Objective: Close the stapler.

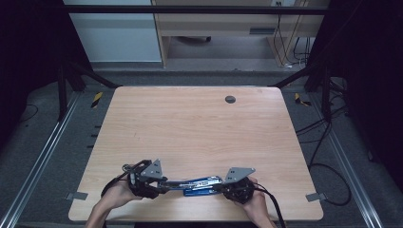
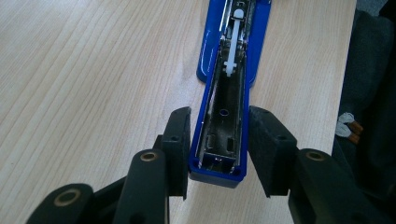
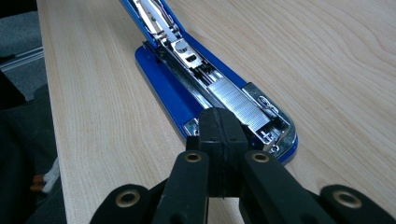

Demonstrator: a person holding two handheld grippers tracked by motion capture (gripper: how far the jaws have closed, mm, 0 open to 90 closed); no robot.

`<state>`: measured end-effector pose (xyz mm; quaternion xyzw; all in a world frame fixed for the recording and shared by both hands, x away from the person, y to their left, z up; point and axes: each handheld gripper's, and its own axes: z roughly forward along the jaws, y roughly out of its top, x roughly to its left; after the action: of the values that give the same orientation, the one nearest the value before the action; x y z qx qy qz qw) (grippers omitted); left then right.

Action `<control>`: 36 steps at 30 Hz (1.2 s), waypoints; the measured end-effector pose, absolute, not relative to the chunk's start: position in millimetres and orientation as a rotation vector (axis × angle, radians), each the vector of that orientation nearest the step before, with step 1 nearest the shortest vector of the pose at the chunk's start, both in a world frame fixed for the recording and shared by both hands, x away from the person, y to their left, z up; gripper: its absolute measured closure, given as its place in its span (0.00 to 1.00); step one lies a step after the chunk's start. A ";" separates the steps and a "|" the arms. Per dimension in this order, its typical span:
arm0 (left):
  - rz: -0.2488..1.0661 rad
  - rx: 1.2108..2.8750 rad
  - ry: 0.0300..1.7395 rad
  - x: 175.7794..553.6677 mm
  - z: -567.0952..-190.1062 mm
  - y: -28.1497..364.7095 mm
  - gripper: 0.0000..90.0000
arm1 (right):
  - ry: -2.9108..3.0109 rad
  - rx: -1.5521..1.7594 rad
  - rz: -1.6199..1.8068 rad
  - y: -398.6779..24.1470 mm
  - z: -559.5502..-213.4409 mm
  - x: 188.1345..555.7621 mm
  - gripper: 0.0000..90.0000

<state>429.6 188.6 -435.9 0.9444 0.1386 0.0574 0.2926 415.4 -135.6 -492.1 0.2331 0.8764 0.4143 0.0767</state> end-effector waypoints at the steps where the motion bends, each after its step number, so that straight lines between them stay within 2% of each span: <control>1: 0.153 2.513 0.370 429.6 -436.5 189.0 0.67 | 2.628 0.698 1.243 -135.6 -492.1 415.5 1.00; 36: 0.121 2.518 0.320 430.8 -429.2 187.2 0.70 | 2.635 0.688 1.214 -134.4 -490.1 416.1 1.00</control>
<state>430.8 187.2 -429.2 0.9465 0.1204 0.0457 0.2959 416.1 -134.4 -490.1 0.2300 0.8810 0.4057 0.0798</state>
